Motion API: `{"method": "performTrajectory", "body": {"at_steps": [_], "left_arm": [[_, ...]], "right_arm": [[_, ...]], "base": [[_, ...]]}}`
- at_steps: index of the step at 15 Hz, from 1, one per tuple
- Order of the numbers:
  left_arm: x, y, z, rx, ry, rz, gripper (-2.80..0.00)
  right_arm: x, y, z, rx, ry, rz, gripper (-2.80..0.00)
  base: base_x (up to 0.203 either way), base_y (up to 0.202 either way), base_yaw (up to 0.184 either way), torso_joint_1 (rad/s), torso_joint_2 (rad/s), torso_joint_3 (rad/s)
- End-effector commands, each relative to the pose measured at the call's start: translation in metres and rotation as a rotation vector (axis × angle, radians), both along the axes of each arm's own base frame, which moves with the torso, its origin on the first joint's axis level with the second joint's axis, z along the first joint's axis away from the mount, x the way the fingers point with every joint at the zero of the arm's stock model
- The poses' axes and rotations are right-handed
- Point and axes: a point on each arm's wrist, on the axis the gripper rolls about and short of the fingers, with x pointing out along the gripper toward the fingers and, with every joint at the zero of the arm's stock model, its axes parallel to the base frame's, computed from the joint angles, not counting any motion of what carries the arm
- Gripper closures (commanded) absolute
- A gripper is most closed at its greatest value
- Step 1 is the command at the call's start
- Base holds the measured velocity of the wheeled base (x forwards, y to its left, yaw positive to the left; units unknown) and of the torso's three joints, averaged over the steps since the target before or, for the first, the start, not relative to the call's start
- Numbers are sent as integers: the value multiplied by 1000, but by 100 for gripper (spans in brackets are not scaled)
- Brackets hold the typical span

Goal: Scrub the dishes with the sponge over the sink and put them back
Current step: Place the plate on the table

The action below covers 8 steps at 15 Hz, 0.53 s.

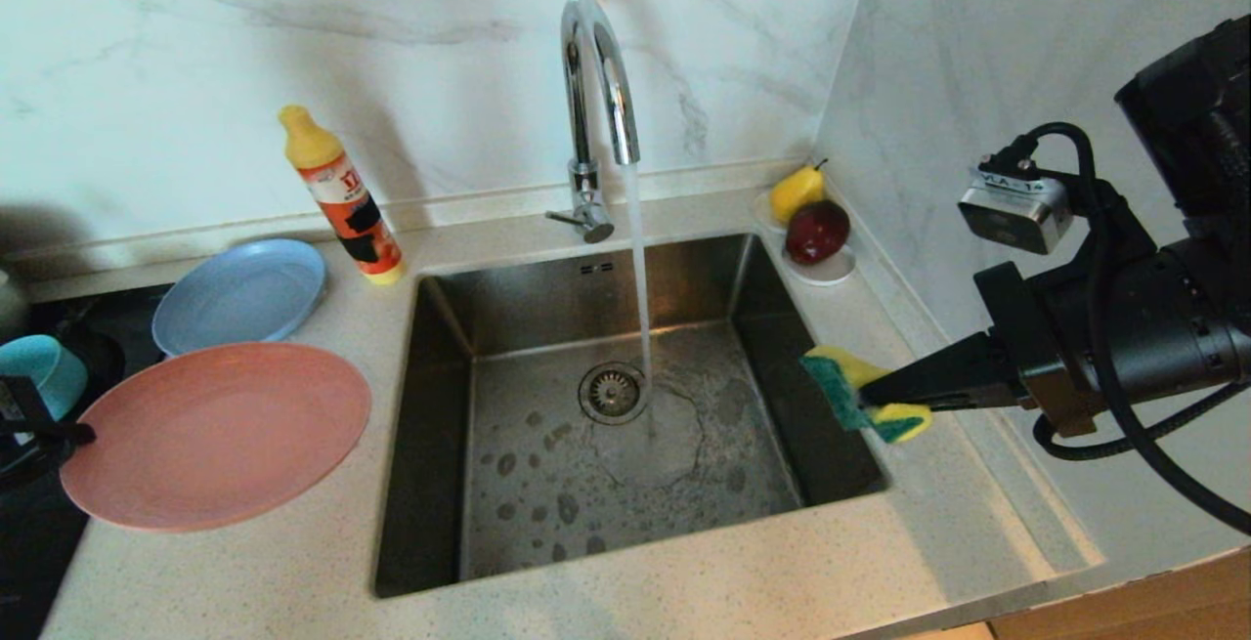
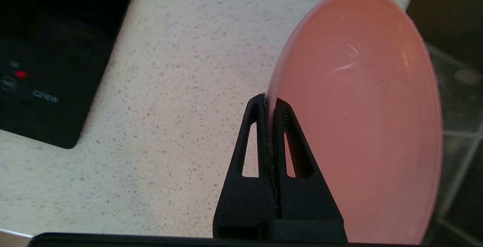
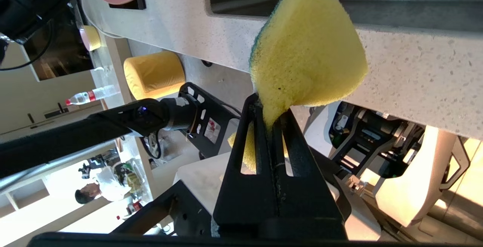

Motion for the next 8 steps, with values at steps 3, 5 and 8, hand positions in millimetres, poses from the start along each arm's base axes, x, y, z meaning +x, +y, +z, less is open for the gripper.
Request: {"method": "performTrajectory", "body": {"at_steps": [3, 5, 8], "left_arm": [[0, 38, -22, -160, 24, 25, 0], [-1, 47, -28, -170, 35, 50, 0], [4, 62, -40, -187, 45, 70, 0]], "right_arm": [[8, -1, -6, 7, 28, 2, 0], [9, -4, -6, 9, 28, -6, 0], [9, -4, -6, 10, 24, -7, 0]], "base": [[0, 0, 0, 0, 0, 0], [0, 0, 0, 0, 0, 0], [0, 0, 0, 0, 0, 0]]}}
